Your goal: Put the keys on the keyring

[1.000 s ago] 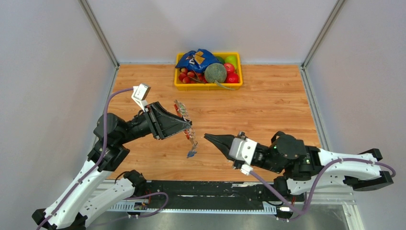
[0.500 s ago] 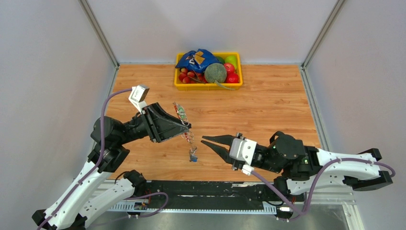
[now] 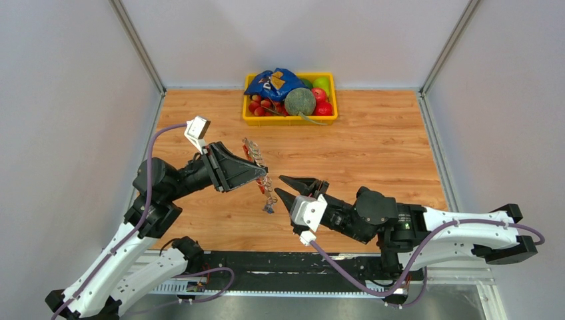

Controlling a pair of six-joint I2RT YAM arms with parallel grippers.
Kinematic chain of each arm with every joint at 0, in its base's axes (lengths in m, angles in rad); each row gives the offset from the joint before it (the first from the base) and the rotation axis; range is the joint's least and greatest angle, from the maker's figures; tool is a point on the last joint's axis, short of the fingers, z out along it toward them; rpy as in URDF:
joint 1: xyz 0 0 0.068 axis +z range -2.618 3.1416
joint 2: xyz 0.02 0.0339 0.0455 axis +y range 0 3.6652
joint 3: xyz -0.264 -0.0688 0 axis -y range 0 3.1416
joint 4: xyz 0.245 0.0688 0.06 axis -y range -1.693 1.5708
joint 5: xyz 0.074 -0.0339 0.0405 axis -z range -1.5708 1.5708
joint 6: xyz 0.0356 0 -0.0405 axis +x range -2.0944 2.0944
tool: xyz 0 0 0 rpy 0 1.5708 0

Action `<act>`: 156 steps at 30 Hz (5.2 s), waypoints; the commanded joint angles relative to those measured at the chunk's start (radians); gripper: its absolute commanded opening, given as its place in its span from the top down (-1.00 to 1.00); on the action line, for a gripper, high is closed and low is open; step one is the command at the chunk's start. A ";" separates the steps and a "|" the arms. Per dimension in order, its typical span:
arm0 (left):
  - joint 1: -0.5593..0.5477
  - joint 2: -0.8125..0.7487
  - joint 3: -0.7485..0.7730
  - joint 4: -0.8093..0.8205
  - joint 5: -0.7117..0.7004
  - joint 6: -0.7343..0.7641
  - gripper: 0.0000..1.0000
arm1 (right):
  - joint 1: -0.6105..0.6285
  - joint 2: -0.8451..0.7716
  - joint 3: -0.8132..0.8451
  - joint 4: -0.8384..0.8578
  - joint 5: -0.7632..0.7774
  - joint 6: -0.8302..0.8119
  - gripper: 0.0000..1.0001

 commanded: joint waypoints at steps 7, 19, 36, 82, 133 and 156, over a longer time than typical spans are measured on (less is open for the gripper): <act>0.003 0.000 0.033 0.023 -0.029 -0.029 0.99 | 0.035 -0.013 -0.018 0.108 0.030 -0.049 0.29; 0.002 -0.003 0.039 0.029 -0.037 -0.039 0.99 | 0.062 -0.029 -0.046 0.109 0.076 -0.062 0.28; 0.003 -0.002 0.029 0.036 -0.033 -0.041 0.99 | 0.068 0.025 -0.024 0.196 0.043 -0.114 0.38; 0.003 -0.009 0.021 0.053 0.000 -0.053 0.99 | 0.108 0.087 -0.020 0.332 0.137 -0.257 1.00; 0.003 -0.066 0.054 -0.055 -0.013 0.153 -0.88 | 0.057 -0.064 -0.035 0.385 0.103 0.158 1.00; 0.003 0.009 -0.038 0.067 0.022 0.303 -0.54 | -0.023 -0.068 -0.131 0.355 0.219 0.409 1.00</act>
